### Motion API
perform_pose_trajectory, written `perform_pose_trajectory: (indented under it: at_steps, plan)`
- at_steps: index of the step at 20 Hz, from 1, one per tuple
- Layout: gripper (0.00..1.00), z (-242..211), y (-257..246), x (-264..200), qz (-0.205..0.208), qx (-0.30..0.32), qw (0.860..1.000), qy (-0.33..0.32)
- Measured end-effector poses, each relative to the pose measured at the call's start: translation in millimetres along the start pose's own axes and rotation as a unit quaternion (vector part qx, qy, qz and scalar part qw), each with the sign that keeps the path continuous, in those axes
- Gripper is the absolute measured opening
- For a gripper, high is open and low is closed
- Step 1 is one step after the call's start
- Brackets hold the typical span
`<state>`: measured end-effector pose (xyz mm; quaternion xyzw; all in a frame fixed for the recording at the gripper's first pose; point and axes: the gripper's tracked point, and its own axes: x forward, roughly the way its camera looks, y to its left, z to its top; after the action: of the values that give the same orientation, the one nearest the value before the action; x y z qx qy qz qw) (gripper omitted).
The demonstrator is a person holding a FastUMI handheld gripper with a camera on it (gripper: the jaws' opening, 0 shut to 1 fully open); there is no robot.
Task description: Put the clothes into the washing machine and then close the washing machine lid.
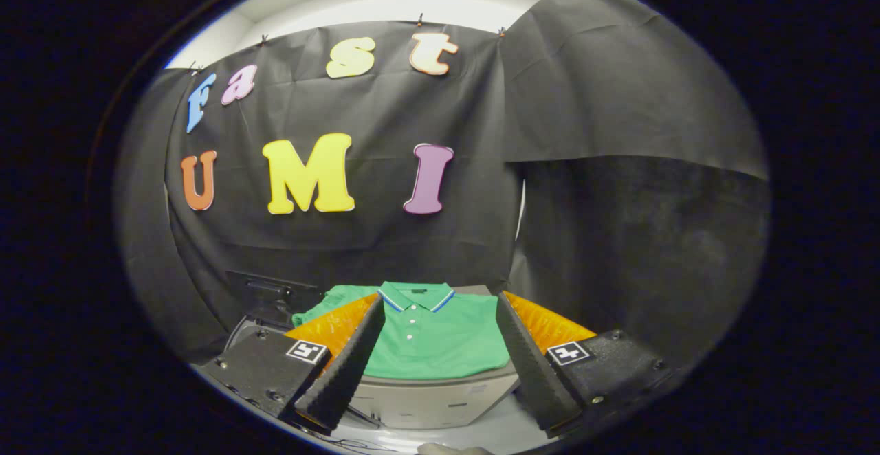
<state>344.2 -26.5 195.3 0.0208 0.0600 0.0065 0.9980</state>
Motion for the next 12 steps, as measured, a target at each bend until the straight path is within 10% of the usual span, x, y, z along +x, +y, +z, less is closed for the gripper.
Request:
perform_pose_trajectory:
  at_steps: [12]
  plan:
    - [1.0,-99.0,49.3,176.6,0.033,0.014,0.977,0.209]
